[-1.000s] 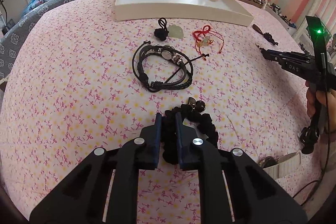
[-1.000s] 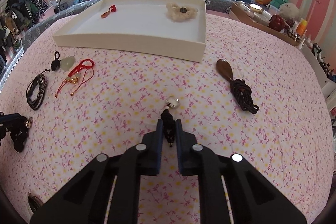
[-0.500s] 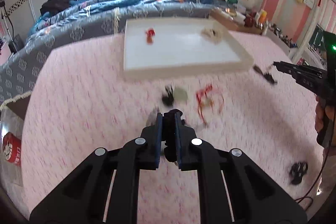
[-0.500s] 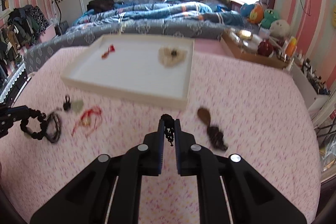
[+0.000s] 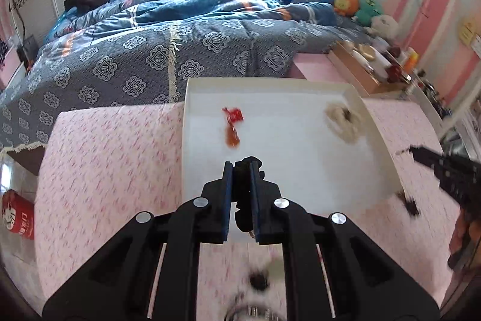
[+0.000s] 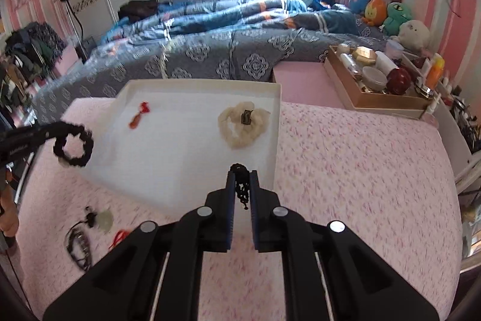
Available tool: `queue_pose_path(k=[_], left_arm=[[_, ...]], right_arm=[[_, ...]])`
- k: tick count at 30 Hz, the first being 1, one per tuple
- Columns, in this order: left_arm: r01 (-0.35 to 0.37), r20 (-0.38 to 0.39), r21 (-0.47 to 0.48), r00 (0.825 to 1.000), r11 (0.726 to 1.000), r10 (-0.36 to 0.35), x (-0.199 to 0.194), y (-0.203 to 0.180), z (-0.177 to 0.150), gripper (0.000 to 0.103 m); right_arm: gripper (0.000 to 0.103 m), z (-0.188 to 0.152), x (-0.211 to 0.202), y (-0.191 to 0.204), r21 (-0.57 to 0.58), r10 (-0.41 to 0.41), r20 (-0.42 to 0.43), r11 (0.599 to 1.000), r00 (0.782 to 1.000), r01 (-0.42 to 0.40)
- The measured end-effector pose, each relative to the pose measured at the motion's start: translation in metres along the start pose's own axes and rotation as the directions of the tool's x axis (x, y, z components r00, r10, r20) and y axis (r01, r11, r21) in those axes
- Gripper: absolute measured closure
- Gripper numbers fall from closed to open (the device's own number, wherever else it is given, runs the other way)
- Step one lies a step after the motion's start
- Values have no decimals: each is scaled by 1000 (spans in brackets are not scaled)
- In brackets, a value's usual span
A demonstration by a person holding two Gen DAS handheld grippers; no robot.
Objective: Organize jewelry
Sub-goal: 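Lift black scrunchie and black keychain toward the white tray with both tools, then open left tool over tray dropping scrunchie while right tool releases keychain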
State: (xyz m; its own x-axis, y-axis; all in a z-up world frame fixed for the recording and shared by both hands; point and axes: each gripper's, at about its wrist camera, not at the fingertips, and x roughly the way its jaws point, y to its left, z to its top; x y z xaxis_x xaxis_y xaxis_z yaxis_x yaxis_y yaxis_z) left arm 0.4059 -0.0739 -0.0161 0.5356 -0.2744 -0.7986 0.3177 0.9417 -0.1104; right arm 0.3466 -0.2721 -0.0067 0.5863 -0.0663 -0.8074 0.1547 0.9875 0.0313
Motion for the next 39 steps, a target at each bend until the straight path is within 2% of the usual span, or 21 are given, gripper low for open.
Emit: queue_pose_path(k=[3,5,9,13,17,18,19,20,21,22,23,27,31,39], left_arm=[[13,-35,-34,999,999,-14,31,7,13,94],[10,-60,-38,998,999,-12,52,9,16,94],[-17,-60,-43,998,999,14,76,10,15,94],[-54,-65,-22,996,998,52,87,7,11,93],[-75,-72,2,995,997,75,90,2,10,91],[-79,-67,2,995,997,79,88,1,9,85],[-81,-63,0,995,997,81,85,1,9,71],[-85,-56,-5,995,996,85,81,1,8,60],[-93,-44,-9,995,996,92,77,2,8,46],[-102,-21,-8,995,995,102,69,1,8,44],[-103,-8,-2,995,995,102,63,-1,8,44],[-102,23,10,995,995,102,31,-6,8,42],[-103,66,20,993,994,102,-13,-13,1,33],[-124,169,16,978,992,120,-134,-26,-26,27]], right_arm=[[94,9,33,3,-8,-21,-41,1000,999,21],[94,12,53,2,6,-4,-60,1000,998,4],[94,16,79,2,9,-6,-78,1000,997,7],[94,12,94,9,-14,-25,-99,1000,995,24],[91,13,96,12,-17,-8,-113,1000,994,6],[91,13,96,14,-29,-8,-113,1000,994,5],[91,13,94,16,-37,-12,-107,999,994,8],[89,14,92,16,-37,-12,-103,999,995,8],[78,14,89,16,-33,0,-97,999,995,-3],[68,15,84,16,-27,4,-83,1000,997,-7],[65,16,81,16,-27,3,-74,1000,997,-5],[64,19,52,16,-27,26,-41,999,999,-27],[64,18,2,16,-21,50,15,999,999,-49],[64,-2,-141,15,-39,44,154,999,987,-38]])
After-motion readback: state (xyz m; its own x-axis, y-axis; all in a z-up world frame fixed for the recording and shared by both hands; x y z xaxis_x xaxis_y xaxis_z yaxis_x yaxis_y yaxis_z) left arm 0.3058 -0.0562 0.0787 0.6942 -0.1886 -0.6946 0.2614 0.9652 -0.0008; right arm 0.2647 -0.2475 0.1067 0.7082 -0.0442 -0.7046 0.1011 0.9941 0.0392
